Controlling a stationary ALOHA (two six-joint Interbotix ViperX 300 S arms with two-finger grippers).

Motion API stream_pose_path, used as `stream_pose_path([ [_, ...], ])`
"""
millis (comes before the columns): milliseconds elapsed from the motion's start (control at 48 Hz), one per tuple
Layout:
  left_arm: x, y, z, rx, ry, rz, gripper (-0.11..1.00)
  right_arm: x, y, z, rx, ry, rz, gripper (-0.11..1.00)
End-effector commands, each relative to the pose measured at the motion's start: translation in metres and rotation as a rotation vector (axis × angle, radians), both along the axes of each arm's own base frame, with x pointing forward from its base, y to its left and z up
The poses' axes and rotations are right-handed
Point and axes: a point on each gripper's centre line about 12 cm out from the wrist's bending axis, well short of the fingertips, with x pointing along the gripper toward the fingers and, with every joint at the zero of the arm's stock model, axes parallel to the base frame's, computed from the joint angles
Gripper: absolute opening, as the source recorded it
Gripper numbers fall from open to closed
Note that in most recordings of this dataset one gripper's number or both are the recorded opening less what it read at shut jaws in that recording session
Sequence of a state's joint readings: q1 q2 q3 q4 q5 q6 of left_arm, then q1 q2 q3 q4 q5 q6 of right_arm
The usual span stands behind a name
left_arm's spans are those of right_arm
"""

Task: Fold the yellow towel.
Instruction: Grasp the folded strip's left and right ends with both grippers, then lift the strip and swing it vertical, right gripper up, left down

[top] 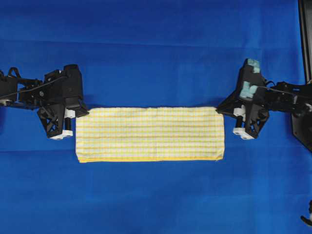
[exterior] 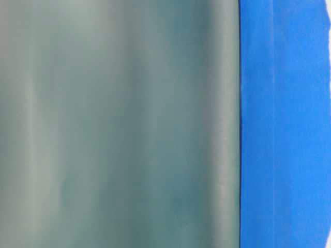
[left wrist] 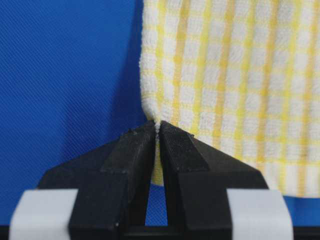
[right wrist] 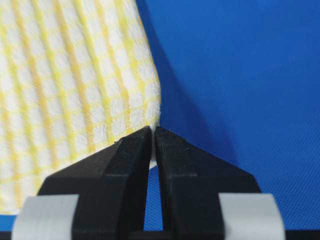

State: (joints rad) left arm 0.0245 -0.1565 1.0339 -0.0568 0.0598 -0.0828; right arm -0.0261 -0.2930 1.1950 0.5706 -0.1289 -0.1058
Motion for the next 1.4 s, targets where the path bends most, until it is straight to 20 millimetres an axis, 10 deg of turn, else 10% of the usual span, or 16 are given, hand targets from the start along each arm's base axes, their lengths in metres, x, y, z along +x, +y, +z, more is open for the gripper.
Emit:
stream_pose_path([
  [0, 0.009, -0.001, 0.027, 0.000, -0.060, -0.005, 0.03, 0.002, -0.001, 0.018, -0.004, -0.066, 0.005, 0.05],
  [333, 0.007, -0.008, 0.083, -0.003, -0.189, -0.030, 0.03, -0.006, -0.001, 0.071, -0.032, -0.222, 0.064, 0.05],
  [584, 0.005, -0.015, 0.085, -0.019, -0.209, -0.041, 0.03, -0.007, -0.011, 0.077, -0.059, -0.236, 0.042, 0.05],
  [1376, 0.055, -0.094, 0.095, -0.087, -0.432, -0.239, 0.03, 0.050, -0.145, 0.082, -0.218, -0.208, -0.321, 0.05],
])
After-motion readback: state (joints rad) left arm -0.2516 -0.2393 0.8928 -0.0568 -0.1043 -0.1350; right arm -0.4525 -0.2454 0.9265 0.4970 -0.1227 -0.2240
